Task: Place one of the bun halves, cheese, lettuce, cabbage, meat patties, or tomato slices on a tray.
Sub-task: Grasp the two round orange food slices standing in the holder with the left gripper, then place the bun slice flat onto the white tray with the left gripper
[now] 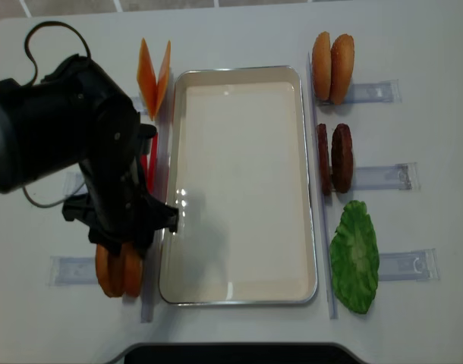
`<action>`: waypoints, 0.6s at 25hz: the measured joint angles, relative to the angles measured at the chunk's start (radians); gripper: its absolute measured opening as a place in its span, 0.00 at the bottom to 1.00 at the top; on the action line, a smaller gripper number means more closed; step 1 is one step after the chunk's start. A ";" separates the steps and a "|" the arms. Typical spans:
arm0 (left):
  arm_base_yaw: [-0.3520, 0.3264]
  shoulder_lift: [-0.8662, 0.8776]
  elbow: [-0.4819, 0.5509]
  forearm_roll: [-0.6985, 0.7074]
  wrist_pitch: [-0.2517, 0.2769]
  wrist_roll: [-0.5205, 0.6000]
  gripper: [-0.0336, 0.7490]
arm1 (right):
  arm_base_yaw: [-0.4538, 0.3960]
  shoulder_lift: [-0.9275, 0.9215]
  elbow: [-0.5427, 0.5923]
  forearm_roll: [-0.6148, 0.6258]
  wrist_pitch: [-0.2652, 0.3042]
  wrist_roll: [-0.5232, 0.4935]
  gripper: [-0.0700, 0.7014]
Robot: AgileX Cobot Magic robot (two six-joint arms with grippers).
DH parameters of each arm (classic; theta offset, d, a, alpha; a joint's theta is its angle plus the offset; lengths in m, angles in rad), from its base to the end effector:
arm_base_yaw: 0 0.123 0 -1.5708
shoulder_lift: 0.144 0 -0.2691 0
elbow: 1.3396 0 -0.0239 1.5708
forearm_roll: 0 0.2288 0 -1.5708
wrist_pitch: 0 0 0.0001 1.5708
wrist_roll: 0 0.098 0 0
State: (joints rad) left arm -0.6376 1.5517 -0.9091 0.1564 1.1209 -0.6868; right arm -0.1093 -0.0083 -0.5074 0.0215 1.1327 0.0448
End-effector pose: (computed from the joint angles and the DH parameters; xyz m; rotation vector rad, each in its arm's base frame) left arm 0.1935 -0.1263 0.1931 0.0412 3.1283 0.2710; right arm -0.0070 0.0027 0.2592 0.1595 2.0944 -0.0129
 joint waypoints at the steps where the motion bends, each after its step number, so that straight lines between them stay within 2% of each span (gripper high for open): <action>1: 0.000 0.000 0.000 0.001 -0.005 0.000 0.37 | 0.000 0.000 0.000 0.000 0.000 0.000 0.70; 4: 0.000 0.000 0.000 0.003 -0.010 0.000 0.23 | 0.000 0.000 0.000 0.000 0.000 0.000 0.70; 15: 0.000 -0.033 0.000 -0.034 -0.011 0.005 0.23 | 0.000 0.000 0.000 0.000 0.000 0.000 0.70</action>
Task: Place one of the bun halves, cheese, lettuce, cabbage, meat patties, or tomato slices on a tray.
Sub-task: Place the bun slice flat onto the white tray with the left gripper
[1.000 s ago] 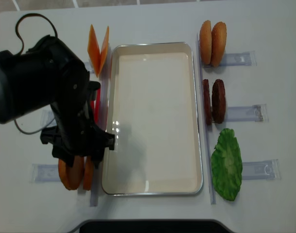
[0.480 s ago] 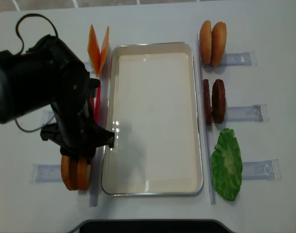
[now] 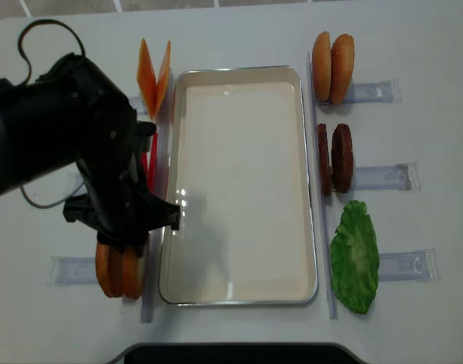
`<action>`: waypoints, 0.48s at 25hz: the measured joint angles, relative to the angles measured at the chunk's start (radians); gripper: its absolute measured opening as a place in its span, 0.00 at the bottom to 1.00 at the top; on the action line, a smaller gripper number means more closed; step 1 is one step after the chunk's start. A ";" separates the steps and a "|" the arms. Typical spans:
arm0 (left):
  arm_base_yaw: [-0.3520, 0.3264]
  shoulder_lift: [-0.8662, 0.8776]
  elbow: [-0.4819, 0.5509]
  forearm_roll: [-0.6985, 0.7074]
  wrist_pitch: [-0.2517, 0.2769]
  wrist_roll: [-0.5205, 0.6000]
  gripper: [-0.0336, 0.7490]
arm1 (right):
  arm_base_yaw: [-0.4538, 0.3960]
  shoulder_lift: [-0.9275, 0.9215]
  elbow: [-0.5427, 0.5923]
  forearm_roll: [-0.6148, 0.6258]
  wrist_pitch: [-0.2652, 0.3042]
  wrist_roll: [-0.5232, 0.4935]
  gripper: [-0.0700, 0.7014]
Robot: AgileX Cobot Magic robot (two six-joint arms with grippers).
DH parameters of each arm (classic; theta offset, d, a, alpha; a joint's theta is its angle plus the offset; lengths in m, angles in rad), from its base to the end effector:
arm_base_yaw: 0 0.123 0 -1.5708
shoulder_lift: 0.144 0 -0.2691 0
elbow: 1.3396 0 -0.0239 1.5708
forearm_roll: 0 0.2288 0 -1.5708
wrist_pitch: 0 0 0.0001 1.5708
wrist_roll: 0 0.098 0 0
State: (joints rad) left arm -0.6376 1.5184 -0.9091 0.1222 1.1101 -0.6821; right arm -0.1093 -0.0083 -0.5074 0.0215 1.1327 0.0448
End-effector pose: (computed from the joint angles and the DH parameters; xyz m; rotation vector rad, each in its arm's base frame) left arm 0.1904 -0.1278 0.2003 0.0206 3.1181 0.1916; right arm -0.0070 0.0027 0.2592 0.1595 2.0944 -0.0129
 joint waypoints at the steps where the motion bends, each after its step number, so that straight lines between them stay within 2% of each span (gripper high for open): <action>1: 0.000 -0.026 0.000 -0.007 0.001 0.002 0.23 | 0.000 0.000 0.000 0.000 0.000 0.000 0.70; 8: 0.000 -0.288 0.000 -0.067 0.001 0.006 0.23 | 0.000 0.000 0.000 0.000 0.000 0.000 0.70; 12: 0.000 -0.426 0.001 -0.107 -0.060 0.028 0.23 | 0.000 0.000 0.000 0.000 0.000 0.000 0.70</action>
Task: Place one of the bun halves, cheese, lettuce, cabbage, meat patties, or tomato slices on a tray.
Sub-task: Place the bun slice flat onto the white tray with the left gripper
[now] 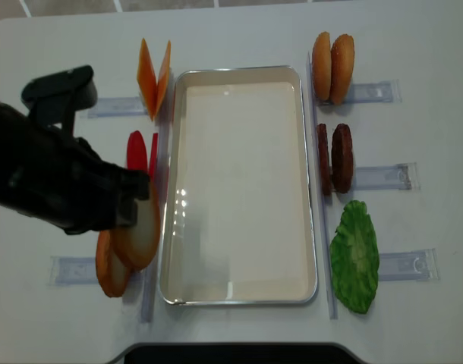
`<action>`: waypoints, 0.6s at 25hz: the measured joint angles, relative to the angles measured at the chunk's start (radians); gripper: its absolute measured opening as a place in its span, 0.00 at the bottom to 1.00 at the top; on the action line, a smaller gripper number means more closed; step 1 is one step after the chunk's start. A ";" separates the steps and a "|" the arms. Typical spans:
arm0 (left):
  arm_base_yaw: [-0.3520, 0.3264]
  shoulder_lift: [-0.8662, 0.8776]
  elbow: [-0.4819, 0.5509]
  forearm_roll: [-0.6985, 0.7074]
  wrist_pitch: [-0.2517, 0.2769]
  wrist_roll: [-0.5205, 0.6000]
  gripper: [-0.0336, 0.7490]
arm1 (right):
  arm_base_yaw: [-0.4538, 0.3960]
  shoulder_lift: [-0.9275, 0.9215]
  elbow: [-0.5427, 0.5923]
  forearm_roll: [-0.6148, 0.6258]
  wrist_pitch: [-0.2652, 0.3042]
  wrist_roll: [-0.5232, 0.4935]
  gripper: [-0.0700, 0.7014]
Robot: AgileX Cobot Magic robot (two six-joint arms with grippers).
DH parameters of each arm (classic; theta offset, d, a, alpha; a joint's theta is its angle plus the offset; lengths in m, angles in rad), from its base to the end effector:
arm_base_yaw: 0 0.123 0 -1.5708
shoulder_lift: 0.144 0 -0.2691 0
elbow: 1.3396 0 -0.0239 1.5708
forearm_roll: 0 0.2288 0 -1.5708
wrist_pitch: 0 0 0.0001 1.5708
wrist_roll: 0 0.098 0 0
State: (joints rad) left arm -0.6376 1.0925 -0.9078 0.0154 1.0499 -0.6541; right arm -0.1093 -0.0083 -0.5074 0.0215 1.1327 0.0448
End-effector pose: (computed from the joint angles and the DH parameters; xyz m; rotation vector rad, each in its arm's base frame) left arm 0.1470 -0.1072 0.2893 -0.0162 2.7744 -0.3423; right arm -0.0070 0.0027 0.2592 0.1595 2.0944 -0.0129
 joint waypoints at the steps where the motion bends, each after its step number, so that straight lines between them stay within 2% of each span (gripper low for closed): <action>1: 0.000 -0.028 0.004 -0.005 -0.026 0.005 0.23 | 0.000 0.000 0.000 0.000 0.000 0.000 0.70; 6: 0.000 -0.093 0.069 -0.091 -0.193 0.085 0.22 | 0.000 0.000 0.000 0.000 0.000 0.000 0.70; 9: 0.016 -0.094 0.132 -0.186 -0.294 0.174 0.22 | 0.000 0.000 0.000 0.000 0.000 0.000 0.70; 12: 0.064 -0.093 0.179 -0.314 -0.365 0.297 0.22 | 0.000 0.000 0.000 0.000 0.000 0.000 0.70; 15: 0.120 -0.078 0.194 -0.421 -0.387 0.427 0.22 | 0.000 0.000 0.000 0.000 0.000 0.000 0.70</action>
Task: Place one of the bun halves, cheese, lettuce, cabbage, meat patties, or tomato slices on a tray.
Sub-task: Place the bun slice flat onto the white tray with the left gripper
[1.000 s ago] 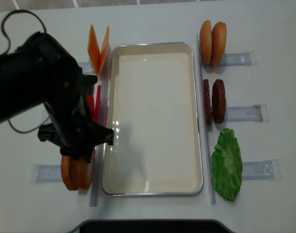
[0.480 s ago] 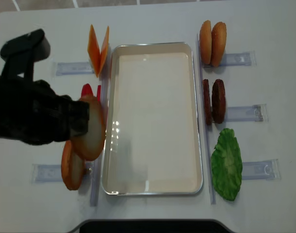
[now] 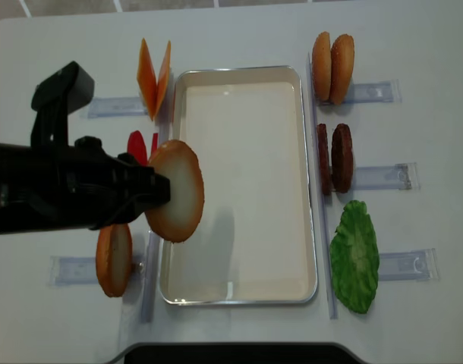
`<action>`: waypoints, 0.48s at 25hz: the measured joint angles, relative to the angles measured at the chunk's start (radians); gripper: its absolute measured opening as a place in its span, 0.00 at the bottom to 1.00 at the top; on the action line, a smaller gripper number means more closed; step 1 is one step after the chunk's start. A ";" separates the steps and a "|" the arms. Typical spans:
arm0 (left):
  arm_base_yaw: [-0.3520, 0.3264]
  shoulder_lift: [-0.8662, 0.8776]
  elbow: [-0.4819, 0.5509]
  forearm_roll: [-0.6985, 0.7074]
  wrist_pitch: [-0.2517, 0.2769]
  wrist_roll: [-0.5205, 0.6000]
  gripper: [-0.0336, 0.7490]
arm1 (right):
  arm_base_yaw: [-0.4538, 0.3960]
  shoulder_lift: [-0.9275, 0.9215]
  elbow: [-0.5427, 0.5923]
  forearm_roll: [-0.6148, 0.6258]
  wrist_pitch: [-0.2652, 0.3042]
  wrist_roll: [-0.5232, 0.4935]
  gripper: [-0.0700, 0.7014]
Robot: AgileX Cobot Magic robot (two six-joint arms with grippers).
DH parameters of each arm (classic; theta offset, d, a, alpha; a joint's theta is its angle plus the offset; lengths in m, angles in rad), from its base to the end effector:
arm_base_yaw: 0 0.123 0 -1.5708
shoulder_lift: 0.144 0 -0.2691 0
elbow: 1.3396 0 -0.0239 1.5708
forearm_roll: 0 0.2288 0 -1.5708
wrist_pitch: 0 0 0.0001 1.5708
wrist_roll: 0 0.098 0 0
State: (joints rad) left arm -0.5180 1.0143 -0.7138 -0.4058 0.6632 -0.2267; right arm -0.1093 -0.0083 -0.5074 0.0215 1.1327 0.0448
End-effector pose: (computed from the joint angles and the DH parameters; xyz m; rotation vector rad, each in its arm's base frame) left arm 0.1485 -0.1121 0.2739 0.0755 2.5257 -0.7636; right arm -0.0070 0.0027 0.2592 0.1595 2.0944 -0.0129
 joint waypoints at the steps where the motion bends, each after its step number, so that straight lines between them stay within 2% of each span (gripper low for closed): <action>1: 0.015 0.010 0.001 -0.031 0.000 0.047 0.22 | 0.000 0.000 0.000 0.000 0.000 0.000 0.70; 7: 0.104 0.116 0.004 -0.258 0.001 0.335 0.22 | 0.000 0.000 0.000 0.000 0.000 0.000 0.70; 11: 0.134 0.226 0.004 -0.403 0.004 0.513 0.22 | 0.000 0.000 0.000 0.000 0.000 0.000 0.70; 12: 0.137 0.282 0.004 -0.472 0.003 0.588 0.22 | 0.000 0.000 0.000 0.000 0.000 0.000 0.70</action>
State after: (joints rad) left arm -0.3807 1.2965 -0.7101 -0.8780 0.6667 0.3612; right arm -0.1093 -0.0083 -0.5074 0.0215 1.1327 0.0448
